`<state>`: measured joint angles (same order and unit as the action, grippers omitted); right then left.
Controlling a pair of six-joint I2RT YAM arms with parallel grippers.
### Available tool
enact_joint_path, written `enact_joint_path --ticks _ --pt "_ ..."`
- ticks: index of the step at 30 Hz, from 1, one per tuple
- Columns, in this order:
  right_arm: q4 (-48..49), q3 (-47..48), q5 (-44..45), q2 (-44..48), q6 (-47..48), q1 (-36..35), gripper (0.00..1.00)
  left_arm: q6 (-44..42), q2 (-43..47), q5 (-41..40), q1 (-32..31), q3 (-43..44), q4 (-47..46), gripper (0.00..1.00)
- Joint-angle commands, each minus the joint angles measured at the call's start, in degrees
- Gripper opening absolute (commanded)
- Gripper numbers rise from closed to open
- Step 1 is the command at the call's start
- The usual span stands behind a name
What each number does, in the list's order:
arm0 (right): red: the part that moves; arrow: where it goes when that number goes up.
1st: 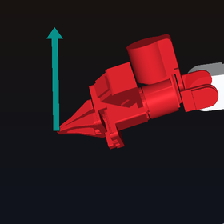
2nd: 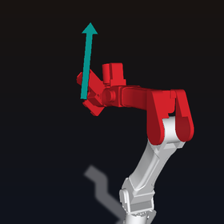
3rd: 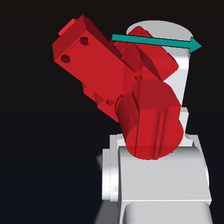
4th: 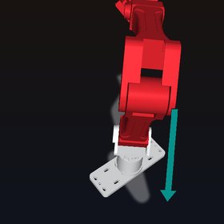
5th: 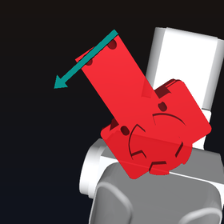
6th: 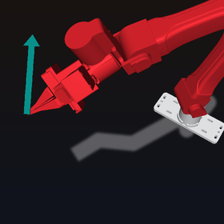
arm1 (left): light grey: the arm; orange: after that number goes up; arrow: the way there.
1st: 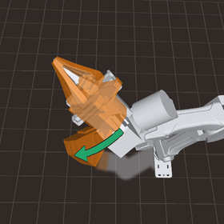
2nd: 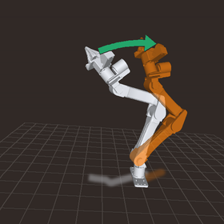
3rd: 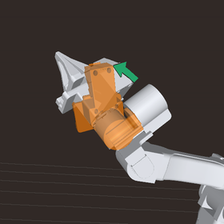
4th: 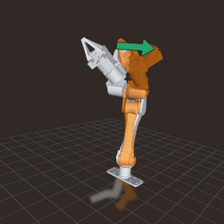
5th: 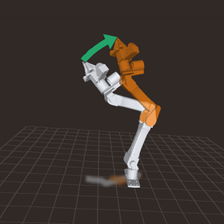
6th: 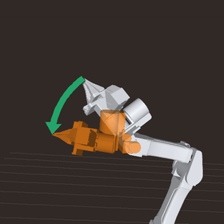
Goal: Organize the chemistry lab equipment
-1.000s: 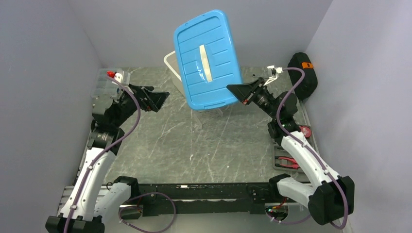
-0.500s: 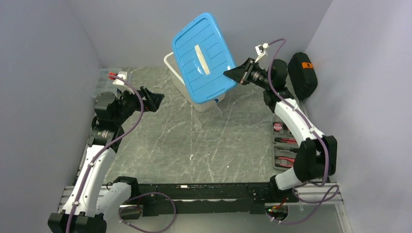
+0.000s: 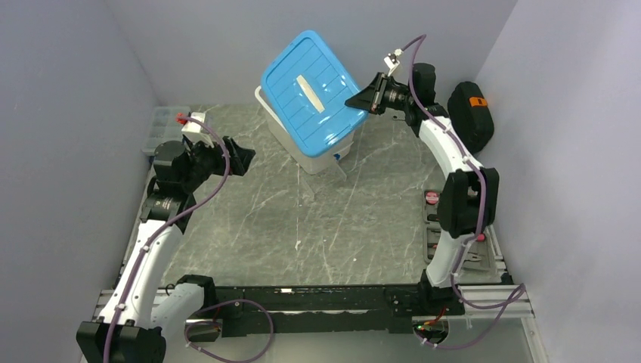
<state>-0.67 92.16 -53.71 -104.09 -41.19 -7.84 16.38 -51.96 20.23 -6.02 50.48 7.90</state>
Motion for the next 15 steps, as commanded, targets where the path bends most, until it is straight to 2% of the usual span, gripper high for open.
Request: enact_joint_path --ticks 1,10,15 --pt "-3.2 10.2 -5.7 -7.0 -1.7 1.2 0.0 -1.7 0.1 0.2 0.2 1.2 -0.4 0.99" --pt "-7.5 23.3 -9.6 -20.4 -4.0 3.3 0.0 -1.5 -1.1 0.9 0.2 1.5 -0.4 0.99" --pt "-3.6 26.5 -11.2 -25.5 -8.6 4.3 0.0 -1.4 -1.6 1.2 0.2 1.6 -0.4 0.99"
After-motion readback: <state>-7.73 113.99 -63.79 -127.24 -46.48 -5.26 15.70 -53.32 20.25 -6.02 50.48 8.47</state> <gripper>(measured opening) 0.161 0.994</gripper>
